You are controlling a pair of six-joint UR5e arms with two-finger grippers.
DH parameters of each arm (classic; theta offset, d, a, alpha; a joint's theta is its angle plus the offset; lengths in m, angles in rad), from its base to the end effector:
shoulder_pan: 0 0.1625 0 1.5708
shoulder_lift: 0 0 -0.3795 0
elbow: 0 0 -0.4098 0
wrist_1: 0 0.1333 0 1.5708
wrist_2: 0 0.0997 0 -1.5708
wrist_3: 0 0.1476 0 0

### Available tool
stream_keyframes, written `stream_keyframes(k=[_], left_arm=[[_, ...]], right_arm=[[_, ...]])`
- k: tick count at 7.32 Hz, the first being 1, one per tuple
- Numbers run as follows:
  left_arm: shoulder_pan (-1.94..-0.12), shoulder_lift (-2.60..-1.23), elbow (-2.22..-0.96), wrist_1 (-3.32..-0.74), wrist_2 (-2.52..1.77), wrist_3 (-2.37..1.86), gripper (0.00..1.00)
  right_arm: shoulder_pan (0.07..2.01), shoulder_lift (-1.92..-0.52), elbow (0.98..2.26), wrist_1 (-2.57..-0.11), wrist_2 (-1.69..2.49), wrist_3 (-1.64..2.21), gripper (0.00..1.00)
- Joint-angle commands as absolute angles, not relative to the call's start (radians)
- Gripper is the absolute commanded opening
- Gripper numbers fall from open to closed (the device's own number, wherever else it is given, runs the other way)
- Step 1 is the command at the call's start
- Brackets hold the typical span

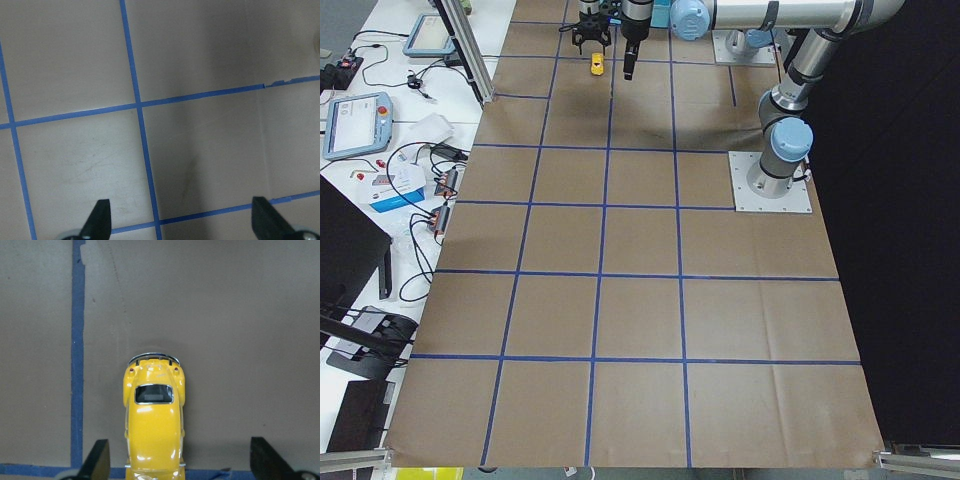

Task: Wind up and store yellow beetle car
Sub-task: 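Close the right gripper around the car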

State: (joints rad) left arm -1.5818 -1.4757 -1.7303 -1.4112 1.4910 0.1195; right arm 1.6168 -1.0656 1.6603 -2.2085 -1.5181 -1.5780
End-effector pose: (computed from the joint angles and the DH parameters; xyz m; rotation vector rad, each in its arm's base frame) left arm -0.1504 -0.4845 0.3769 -0.2056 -3.0565 0.1523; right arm 0.1699 -0.6219 0.1220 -2.2737 2.1534 -0.1057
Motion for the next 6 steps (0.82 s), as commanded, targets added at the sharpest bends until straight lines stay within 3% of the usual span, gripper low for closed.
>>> stream_keyframes(k=[1, 6], left_arm=[[-1.582, -1.474, -1.73, -1.411, 1.491, 0.12, 1.0], [-1.582, -1.473, -1.73, -1.411, 1.491, 0.118, 1.0]], right_arm=[[1.617, -1.063, 1.681, -2.236, -1.519, -1.578, 1.0], [1.617, -1.048, 1.724, -2.286, -1.517, -1.578, 1.0]])
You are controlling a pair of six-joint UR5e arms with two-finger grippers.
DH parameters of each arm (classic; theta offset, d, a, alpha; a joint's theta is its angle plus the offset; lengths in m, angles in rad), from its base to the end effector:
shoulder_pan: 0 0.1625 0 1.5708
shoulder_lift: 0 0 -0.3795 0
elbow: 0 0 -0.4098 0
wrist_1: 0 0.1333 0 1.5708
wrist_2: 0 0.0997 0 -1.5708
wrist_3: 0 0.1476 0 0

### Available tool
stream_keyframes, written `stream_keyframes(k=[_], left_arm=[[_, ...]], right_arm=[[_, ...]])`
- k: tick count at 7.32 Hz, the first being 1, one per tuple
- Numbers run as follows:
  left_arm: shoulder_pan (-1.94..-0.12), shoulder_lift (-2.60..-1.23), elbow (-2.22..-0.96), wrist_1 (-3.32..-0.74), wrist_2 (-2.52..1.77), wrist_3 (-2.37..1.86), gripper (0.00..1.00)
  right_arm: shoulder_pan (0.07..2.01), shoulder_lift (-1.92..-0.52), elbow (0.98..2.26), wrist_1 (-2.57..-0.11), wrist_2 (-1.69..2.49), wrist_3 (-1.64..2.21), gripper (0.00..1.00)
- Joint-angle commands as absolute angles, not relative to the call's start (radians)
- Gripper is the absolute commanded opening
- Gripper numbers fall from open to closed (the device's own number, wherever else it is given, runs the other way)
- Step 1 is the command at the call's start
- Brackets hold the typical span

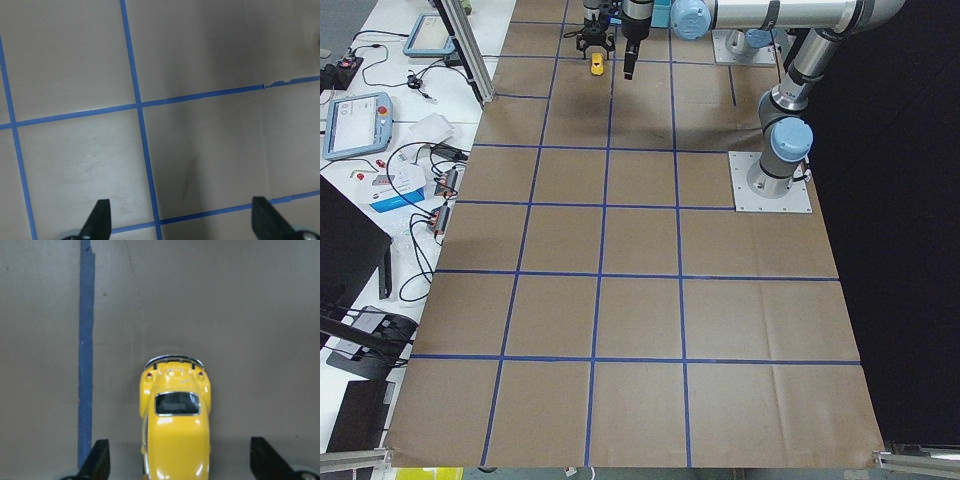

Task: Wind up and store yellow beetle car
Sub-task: 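Close the right gripper around the car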

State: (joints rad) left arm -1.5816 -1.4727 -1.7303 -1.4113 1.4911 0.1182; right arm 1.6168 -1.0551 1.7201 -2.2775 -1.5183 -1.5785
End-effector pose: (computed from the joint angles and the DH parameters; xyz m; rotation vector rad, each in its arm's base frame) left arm -0.1503 -0.4839 0.3784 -0.2034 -3.0566 0.1567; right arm 0.1692 -0.6082 0.0967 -2.2737 2.1524 -0.1040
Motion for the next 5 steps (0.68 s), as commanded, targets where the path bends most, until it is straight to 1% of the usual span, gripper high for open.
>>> stream_keyframes(k=[1, 2, 3, 4, 5], left_arm=[[-1.582, -1.473, -1.73, -1.411, 1.491, 0.118, 1.0], [-1.583, -1.473, -1.73, -1.41, 1.49, 0.117, 1.0], [-1.583, -1.473, -1.73, -1.411, 1.491, 0.117, 1.0], [-1.583, -1.473, -1.73, -1.41, 1.49, 0.117, 1.0], [-1.583, -1.473, -1.73, -1.41, 1.489, 0.117, 1.0]], right_arm=[[1.617, -1.046, 1.724, -2.296, -1.516, -1.578, 1.0], [1.617, -1.048, 1.724, -2.298, -1.509, -1.58, 0.9], [1.617, -1.049, 1.724, -2.299, -1.511, -1.58, 0.71], [1.617, -1.051, 1.724, -2.299, -1.514, -1.58, 0.58], [1.617, -1.054, 1.724, -2.298, -1.516, -1.582, 0.51]])
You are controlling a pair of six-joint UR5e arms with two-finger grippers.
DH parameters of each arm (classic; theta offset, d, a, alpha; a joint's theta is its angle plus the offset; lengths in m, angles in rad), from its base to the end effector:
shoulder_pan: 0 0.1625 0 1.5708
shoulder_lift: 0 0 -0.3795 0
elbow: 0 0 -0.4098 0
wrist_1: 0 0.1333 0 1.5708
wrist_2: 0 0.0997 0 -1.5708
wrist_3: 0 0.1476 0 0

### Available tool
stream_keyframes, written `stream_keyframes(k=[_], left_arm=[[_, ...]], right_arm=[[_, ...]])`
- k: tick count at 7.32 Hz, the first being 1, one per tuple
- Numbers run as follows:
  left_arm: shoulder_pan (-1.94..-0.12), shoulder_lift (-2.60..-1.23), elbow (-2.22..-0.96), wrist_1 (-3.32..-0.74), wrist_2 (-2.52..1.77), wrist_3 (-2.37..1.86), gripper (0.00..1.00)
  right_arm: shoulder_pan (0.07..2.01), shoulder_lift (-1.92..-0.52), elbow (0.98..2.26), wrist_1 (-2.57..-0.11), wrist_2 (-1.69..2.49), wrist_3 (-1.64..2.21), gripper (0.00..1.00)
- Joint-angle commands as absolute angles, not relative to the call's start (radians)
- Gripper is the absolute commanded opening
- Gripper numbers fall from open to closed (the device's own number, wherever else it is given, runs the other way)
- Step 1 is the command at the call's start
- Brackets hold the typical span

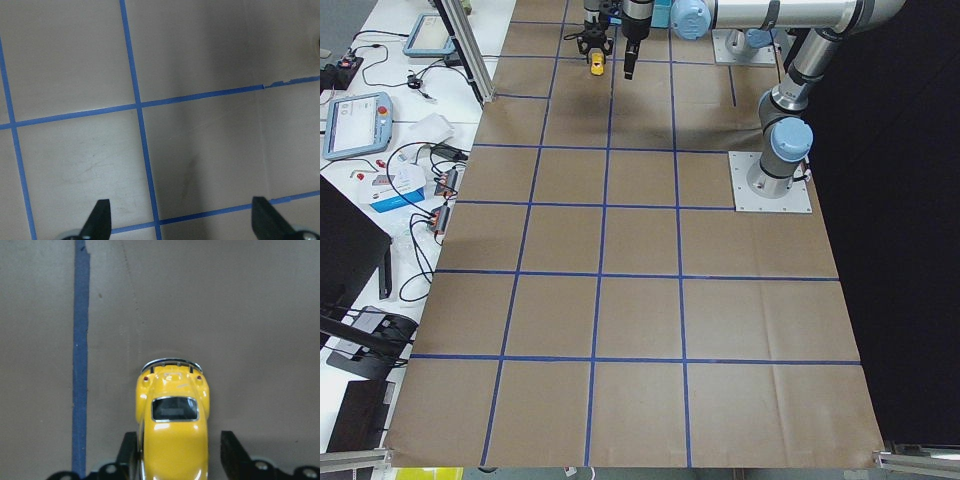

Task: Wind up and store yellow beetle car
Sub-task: 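Close the right gripper around the car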

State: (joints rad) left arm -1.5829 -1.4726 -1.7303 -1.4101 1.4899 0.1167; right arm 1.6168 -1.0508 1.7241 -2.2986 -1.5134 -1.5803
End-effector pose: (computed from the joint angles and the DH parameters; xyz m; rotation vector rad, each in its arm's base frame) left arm -0.1511 -0.4838 0.3786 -0.2032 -3.0553 0.1586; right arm 0.1700 -0.6093 0.0946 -2.2796 2.1531 -0.1240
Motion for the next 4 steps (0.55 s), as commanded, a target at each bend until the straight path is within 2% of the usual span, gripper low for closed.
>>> stream_keyframes(k=[1, 4], left_arm=[[-1.585, -1.473, -1.73, -1.41, 1.489, 0.115, 1.0], [-1.585, -1.47, -1.73, -1.41, 1.491, 0.118, 1.0]], right_arm=[[1.617, -1.058, 1.724, -2.299, -1.517, -1.6, 0.43], [1.617, -1.09, 1.712, -2.298, -1.519, -1.637, 0.39]])
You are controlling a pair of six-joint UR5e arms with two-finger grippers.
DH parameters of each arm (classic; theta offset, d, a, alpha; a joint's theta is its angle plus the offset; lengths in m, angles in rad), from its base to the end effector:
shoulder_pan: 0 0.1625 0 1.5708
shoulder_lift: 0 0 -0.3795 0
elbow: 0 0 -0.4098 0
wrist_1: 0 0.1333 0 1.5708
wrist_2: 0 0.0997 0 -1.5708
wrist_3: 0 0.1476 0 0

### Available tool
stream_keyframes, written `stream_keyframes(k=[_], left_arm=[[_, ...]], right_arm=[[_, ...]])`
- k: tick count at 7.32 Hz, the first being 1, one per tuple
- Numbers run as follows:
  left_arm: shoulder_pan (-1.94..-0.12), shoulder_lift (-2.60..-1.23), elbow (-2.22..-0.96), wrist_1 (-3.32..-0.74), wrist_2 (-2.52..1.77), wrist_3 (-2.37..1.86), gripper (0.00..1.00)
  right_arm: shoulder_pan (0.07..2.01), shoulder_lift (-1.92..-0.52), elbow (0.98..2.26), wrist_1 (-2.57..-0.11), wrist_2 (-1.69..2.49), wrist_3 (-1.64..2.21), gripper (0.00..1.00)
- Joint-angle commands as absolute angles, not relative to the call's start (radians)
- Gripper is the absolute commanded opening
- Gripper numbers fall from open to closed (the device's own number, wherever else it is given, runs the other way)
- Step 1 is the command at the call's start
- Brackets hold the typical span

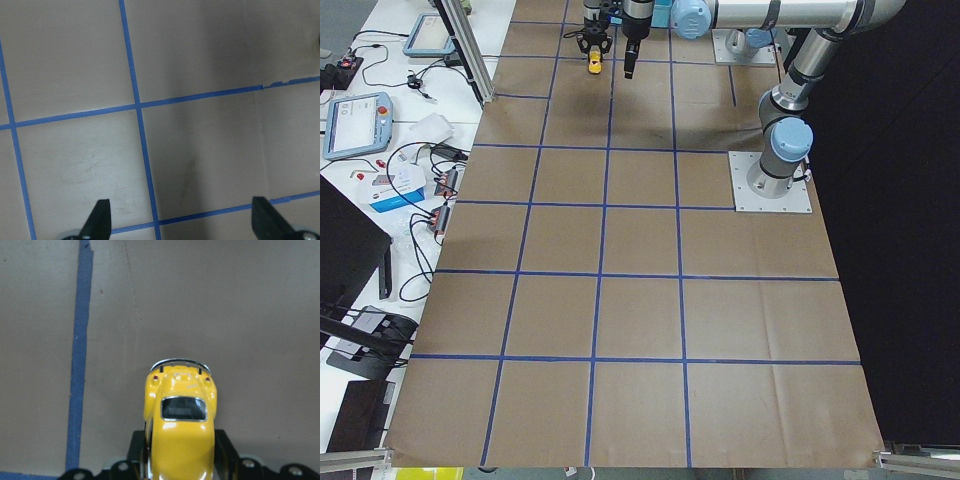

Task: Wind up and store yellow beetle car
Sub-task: 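Lift the car and carry it toward the light-blue bin with the right gripper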

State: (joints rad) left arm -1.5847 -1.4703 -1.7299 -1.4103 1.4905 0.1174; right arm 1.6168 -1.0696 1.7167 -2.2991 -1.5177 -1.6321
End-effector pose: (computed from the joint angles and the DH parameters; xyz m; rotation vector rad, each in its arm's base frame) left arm -0.1519 -0.4831 0.3799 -0.2072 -3.0555 0.1623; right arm 0.1695 -0.6135 0.1094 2.3217 -2.0805 0.1478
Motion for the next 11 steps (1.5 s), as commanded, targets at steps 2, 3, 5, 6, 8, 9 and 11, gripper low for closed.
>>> stream_keyframes(k=[2, 3, 5, 6, 8, 9, 11], left_arm=[[-1.585, -1.47, -1.727, -1.41, 1.491, 0.118, 1.0], [-1.585, -1.47, -1.727, -1.41, 1.493, 0.118, 1.0], [-1.585, -1.468, -1.727, -1.41, 1.493, 0.118, 1.0], [-1.586, -1.468, -1.727, -1.41, 1.491, 0.118, 1.0], [-1.586, -1.467, -1.729, -1.411, 1.497, 0.123, 1.0], [-1.586, -1.463, -1.73, -1.411, 1.494, 0.121, 1.0], [-1.592, -1.46, -1.729, -1.414, 1.494, 0.12, 1.0]], right_arm=[[1.617, -1.167, 1.712, -2.286, -1.541, -1.638, 0.39], [1.615, -1.219, 1.723, -2.269, -1.581, -1.638, 0.38], [1.594, -1.31, 1.727, -2.156, -1.592, -1.638, 0.38], [1.563, -1.337, 1.727, -2.114, -1.591, -1.638, 0.38], [1.485, -1.393, 1.733, -2.05, -1.58, -1.711, 0.36], [1.435, -1.426, 1.75, -2.024, -1.575, -1.753, 0.35], [1.341, -1.482, 1.785, -1.999, -1.542, -1.828, 0.35]])
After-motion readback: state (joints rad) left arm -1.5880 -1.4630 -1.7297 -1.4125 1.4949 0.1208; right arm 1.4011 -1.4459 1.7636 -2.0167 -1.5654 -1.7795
